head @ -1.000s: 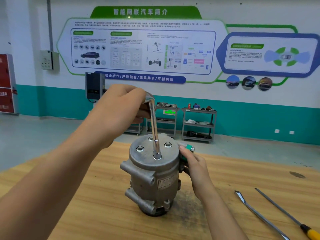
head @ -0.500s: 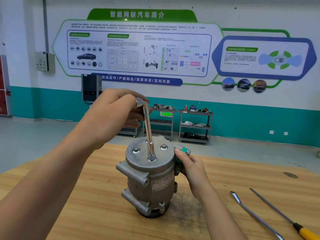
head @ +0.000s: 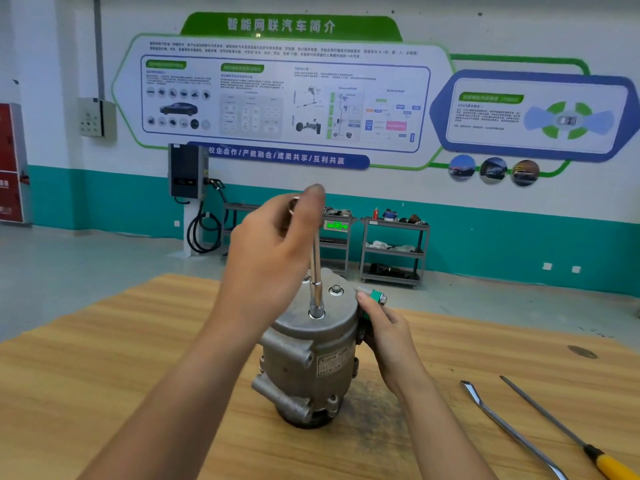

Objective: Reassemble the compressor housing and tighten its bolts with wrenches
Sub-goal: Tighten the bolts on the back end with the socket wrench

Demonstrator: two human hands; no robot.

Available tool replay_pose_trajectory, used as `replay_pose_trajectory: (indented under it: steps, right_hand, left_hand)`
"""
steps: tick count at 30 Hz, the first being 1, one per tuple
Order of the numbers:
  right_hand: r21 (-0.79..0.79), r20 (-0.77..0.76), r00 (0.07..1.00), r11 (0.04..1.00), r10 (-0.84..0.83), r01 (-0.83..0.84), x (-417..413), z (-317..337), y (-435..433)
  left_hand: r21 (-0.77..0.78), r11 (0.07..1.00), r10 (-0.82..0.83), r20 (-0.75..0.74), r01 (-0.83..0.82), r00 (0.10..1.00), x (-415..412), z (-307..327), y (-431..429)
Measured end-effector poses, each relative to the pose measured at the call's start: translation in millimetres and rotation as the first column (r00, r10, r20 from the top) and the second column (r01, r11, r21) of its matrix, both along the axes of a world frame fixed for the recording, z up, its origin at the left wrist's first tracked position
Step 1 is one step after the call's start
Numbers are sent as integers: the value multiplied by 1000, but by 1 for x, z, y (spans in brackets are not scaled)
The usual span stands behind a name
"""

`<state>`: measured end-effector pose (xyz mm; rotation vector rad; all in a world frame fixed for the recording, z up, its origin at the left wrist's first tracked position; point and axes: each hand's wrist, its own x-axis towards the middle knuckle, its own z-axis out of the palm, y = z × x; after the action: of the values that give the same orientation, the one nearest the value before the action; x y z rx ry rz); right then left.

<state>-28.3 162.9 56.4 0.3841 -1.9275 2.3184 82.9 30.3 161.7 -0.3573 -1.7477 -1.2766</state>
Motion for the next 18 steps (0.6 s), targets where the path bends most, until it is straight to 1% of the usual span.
replay_pose_trajectory:
  steps: [2,4,6,10,12,14,16,18]
  right_hand:
    - [-25,5,1000,1000,0,0,2,-1,2]
    - [-44,14,1000,999,-5,5,4,-2,3]
    - [-48,7,1000,998,-27,27,6,-3,5]
    - [-48,-31,995,995,-94,92,17,-6,-1]
    - [-64,-44,980,979,-195,192,29,-12,-14]
    - [-99,-76,931,931,-358,350,41,-20,-30]
    - [-134,-168,853,868,-495,478,52,-27,-43]
    - [-124,-264,800,842,-538,525,60,-30,-51]
  left_hand:
    - [15,998,57,-108,-56,993,-3,-1,10]
    - [47,994,104,-165,-98,981,-7,-4,17]
    - [94,992,104,-177,-88,979,-12,-7,20]
    - [295,955,30,-130,9,991,-23,-8,17]
    - [421,906,10,-132,47,991,-28,-5,16]
    - [542,835,-26,-137,96,990,-33,-1,14]
    - [629,770,-53,-107,108,993,-38,6,12]
    - [680,728,-61,-64,88,996,-41,14,10]
